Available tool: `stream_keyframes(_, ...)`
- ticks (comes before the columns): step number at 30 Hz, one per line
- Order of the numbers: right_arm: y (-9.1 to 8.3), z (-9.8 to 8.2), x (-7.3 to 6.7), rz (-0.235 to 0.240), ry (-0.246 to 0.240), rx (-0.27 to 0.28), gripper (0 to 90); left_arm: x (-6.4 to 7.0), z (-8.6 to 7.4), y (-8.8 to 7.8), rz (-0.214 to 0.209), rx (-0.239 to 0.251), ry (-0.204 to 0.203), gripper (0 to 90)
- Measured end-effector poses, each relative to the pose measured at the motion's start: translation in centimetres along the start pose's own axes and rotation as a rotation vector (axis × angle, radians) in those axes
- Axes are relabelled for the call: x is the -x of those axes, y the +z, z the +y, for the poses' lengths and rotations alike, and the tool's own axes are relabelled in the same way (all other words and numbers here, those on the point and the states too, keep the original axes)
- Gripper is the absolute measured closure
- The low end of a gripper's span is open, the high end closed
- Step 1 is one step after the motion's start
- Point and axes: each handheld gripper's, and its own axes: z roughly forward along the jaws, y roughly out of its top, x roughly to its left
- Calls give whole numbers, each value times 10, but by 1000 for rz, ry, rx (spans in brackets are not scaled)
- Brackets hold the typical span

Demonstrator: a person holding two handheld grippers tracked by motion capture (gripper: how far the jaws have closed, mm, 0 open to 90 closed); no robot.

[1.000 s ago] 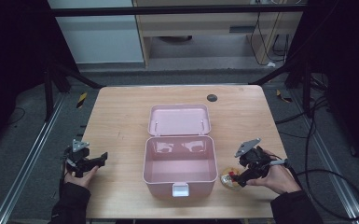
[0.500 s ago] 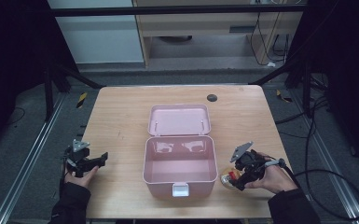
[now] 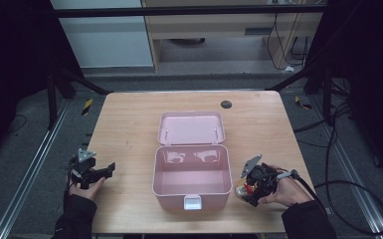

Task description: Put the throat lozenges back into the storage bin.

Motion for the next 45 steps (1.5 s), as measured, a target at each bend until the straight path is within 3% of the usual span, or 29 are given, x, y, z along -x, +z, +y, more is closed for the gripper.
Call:
stream_keyframes(10,11,2,-1,13,-33,-43,163,0,0,0,1,0,1,216)
stream_keyframes(28,22,5,-1,17,-22,-89,197,-1,0,0,4,1,0,221)
stream_keyframes(42,20,6,-1,16,-2,-86,207,-1,0,0,5,-1,2,224)
stream_keyframes(45,14,5,0,14,11,-53,207,-1,0,0,5,0,1,225)
